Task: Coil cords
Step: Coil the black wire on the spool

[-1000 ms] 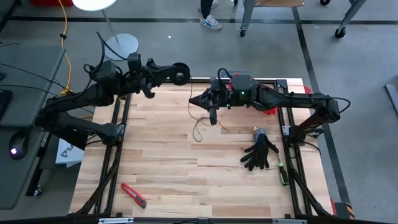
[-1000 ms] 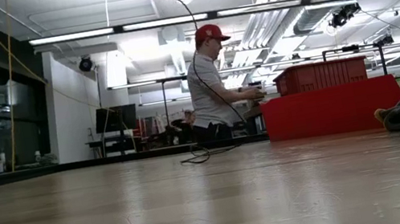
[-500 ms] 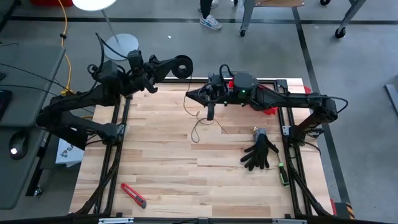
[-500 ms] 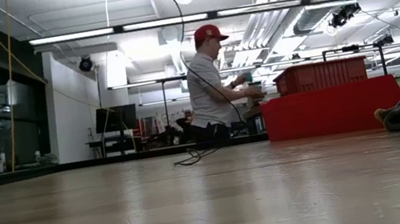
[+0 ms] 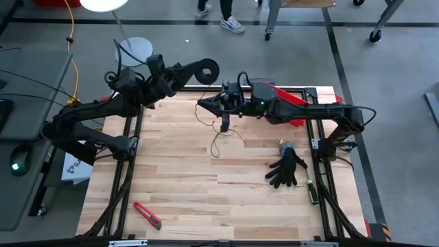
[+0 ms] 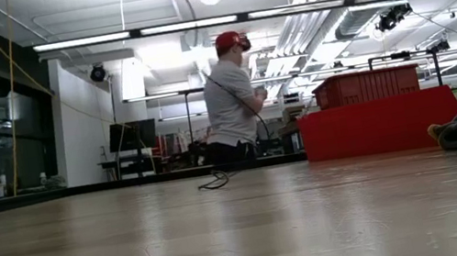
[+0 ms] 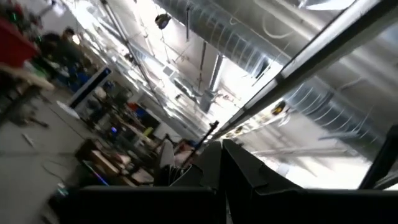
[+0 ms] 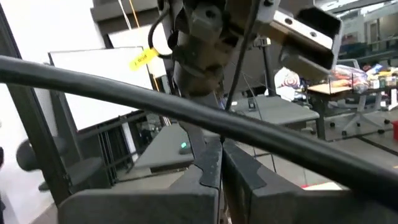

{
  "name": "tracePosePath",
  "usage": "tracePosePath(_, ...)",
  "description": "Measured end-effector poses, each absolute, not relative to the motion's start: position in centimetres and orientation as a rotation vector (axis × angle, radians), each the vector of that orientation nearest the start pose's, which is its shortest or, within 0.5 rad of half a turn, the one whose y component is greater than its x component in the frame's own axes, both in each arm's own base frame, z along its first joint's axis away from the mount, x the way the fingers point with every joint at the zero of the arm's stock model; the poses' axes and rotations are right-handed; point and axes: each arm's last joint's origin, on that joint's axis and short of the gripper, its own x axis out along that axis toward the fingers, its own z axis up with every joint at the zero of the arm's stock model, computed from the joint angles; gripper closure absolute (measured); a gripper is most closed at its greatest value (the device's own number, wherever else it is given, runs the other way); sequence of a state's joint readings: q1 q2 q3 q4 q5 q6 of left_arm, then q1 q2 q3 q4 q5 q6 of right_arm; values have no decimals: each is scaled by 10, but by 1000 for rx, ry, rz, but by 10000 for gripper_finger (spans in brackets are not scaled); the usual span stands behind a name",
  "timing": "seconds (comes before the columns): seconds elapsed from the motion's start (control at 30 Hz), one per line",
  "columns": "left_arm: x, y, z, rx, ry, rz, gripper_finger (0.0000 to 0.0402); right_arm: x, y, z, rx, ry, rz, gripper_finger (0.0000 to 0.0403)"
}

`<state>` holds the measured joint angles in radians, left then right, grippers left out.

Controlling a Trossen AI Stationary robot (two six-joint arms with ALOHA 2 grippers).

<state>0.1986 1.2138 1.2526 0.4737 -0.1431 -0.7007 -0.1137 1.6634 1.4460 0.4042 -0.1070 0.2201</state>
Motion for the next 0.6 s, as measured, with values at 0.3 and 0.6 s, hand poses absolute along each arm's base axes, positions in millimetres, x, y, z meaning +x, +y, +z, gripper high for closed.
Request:
tracePosePath(0.3,247,54,471,-851,-673,54,399,388,-43,394,182,-231,13,403)
tracePosePath(0.6,238,52,477,-756,-678,50,399,389,-46,390,188,-197,-21,403)
